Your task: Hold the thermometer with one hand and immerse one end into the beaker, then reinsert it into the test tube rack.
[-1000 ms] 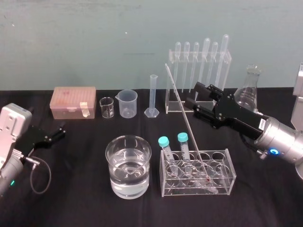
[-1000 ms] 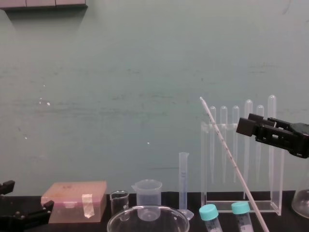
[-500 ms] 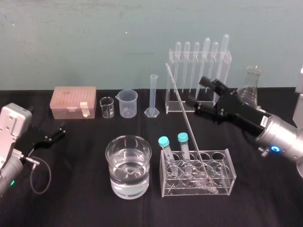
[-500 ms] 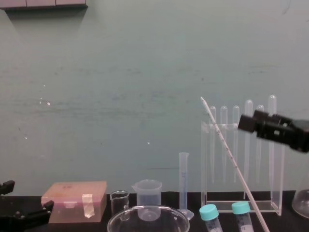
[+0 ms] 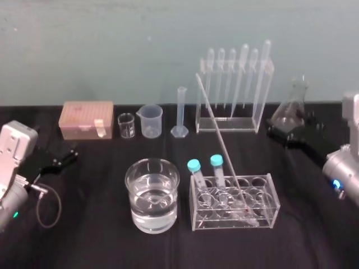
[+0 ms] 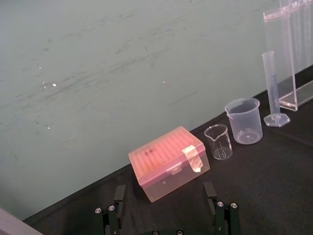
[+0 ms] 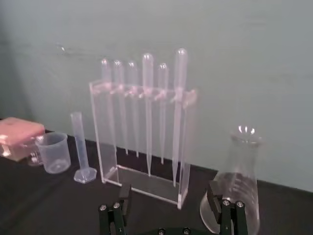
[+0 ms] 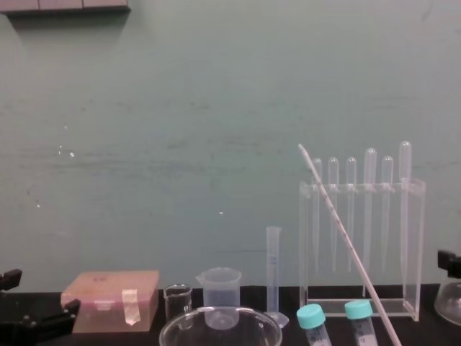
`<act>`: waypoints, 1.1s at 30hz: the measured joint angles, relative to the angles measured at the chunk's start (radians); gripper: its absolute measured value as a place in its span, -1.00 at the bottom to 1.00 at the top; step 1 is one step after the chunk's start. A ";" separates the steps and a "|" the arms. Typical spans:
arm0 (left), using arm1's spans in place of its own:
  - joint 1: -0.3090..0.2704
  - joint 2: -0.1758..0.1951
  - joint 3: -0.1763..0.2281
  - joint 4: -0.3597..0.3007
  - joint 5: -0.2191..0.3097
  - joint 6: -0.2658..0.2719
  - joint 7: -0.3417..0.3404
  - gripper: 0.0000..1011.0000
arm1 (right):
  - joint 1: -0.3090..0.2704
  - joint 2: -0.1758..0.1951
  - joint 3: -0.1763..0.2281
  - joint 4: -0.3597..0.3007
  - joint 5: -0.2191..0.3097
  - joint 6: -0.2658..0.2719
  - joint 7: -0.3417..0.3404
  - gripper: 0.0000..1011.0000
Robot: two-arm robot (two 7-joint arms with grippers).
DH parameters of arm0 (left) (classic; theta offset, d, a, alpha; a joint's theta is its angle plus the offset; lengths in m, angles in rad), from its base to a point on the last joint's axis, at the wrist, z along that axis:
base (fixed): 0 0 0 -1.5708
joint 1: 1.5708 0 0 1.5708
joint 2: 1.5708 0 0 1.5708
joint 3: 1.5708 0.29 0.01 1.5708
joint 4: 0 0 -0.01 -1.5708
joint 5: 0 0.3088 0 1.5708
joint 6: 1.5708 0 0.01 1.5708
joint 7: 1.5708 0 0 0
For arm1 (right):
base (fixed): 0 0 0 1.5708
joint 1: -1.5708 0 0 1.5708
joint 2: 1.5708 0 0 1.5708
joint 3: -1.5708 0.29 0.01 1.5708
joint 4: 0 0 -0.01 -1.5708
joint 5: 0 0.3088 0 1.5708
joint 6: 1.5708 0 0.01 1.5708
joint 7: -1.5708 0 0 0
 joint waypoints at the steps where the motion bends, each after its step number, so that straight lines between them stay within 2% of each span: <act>1: 0.000 0.000 0.000 0.000 0.000 0.000 0.000 0.99 | 0.002 0.000 0.000 0.000 0.002 -0.002 0.003 0.98; 13: 0.000 0.000 0.000 0.000 0.000 0.000 0.000 0.99 | 0.010 0.001 0.001 -0.002 0.023 -0.025 0.043 0.98; 33: 0.000 0.000 0.000 0.000 0.000 0.000 0.000 0.99 | 0.013 0.002 0.002 -0.003 0.033 -0.034 0.061 0.98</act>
